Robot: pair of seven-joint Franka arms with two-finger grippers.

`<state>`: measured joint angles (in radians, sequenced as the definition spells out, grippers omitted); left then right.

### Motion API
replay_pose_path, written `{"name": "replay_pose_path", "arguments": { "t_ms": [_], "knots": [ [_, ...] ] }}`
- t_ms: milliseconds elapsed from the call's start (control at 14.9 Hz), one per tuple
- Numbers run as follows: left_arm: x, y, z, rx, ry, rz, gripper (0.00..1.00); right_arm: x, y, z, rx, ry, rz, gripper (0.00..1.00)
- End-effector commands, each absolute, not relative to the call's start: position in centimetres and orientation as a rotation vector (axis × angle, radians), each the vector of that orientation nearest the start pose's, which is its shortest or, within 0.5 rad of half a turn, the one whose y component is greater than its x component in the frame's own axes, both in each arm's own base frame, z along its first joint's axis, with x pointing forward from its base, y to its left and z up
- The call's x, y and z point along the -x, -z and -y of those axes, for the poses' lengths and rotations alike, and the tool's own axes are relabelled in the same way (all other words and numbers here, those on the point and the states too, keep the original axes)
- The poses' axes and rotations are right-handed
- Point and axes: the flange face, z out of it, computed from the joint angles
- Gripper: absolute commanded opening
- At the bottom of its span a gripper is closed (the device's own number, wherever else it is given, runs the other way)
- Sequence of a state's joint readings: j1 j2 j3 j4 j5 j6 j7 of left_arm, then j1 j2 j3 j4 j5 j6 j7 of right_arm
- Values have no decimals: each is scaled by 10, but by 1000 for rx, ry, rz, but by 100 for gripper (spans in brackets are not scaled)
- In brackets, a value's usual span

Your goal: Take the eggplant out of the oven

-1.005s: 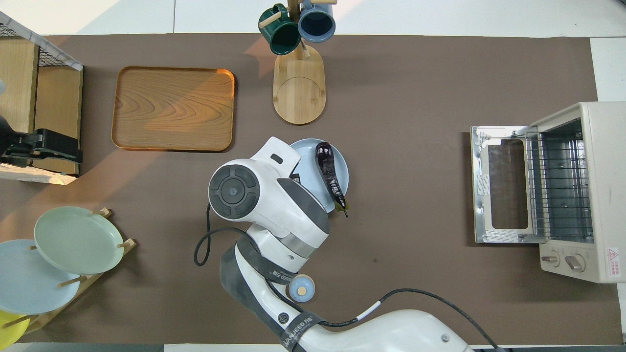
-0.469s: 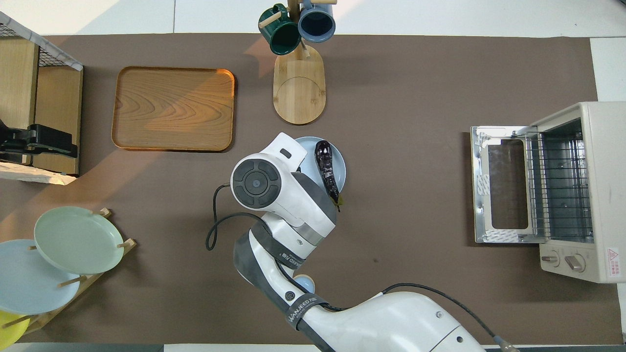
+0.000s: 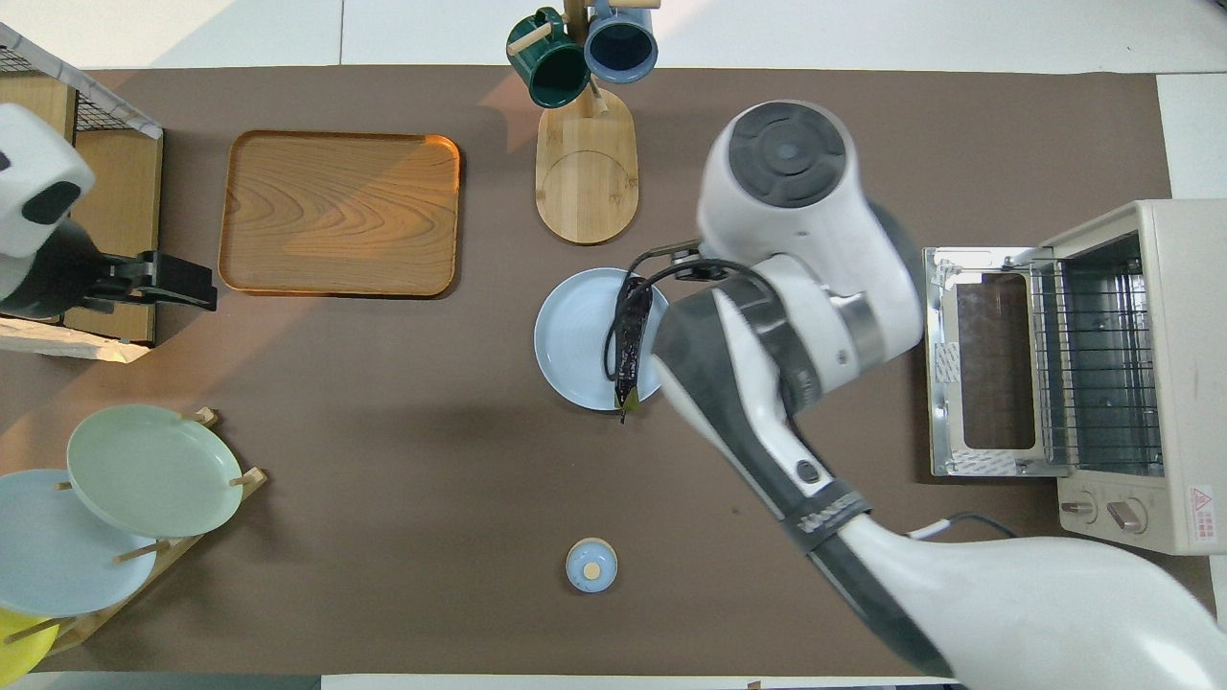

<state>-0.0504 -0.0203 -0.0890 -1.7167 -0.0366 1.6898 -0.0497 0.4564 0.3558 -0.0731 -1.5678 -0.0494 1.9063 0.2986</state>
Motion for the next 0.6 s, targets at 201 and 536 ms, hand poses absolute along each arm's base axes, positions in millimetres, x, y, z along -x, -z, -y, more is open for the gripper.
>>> {"name": "replay_pose_path", "arguments": {
  "t_ms": [201, 536],
  "knots": [
    [-541, -505, 236, 3242, 20, -184, 100, -557, -341, -123, 3191, -80, 50, 4],
    [-509, -425, 353, 3268, 116, -333, 100, -549, -318, -81, 3204, -85, 109, 4]
  ]
}}
